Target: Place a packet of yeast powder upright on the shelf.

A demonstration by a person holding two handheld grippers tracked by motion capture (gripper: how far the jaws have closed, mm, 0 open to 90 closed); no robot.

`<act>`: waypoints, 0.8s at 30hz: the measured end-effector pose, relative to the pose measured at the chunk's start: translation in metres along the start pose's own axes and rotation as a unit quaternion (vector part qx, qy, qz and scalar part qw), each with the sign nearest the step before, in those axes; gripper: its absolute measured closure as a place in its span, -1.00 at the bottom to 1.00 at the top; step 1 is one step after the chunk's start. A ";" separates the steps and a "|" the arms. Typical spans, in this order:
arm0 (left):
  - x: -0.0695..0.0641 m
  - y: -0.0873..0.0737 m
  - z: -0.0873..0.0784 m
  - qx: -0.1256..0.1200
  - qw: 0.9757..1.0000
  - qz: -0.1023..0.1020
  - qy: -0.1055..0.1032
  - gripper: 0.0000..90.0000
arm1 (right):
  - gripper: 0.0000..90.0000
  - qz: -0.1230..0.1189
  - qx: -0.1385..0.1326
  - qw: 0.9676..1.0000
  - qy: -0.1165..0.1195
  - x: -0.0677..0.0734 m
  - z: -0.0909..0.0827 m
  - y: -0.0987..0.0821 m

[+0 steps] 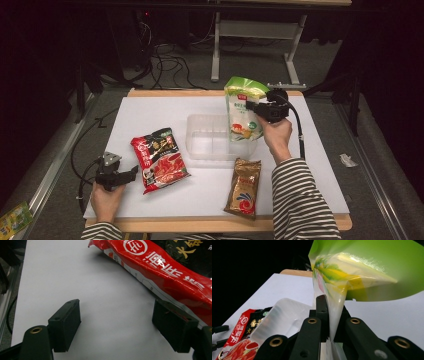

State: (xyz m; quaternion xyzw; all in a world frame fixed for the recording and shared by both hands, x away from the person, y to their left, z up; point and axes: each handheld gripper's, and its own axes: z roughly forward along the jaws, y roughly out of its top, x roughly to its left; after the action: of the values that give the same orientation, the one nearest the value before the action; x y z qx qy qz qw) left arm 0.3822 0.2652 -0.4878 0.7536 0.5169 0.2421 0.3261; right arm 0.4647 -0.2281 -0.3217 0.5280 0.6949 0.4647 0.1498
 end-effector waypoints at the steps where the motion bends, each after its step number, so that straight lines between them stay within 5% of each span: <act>1: 0.000 0.000 0.000 0.002 1.000 0.001 -0.001 -0.49 | 0.94 0.001 0.000 1.000 -0.001 0.000 0.001 0.000; 13: 0.001 0.000 0.000 0.003 1.000 -0.004 -0.006 -0.49 | 0.91 0.000 0.008 1.000 -0.012 0.005 0.016 -0.007; 24: 0.001 0.000 0.000 0.004 1.000 -0.004 -0.005 -0.49 | 0.75 -0.057 0.046 0.997 -0.020 0.017 0.021 -0.015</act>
State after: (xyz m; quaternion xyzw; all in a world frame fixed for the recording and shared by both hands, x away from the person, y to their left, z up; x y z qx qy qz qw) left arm 0.3831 0.2663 -0.4876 0.7538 0.5192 0.2350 0.3271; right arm 0.4639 -0.2030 -0.3401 0.5032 0.7414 0.4123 0.1649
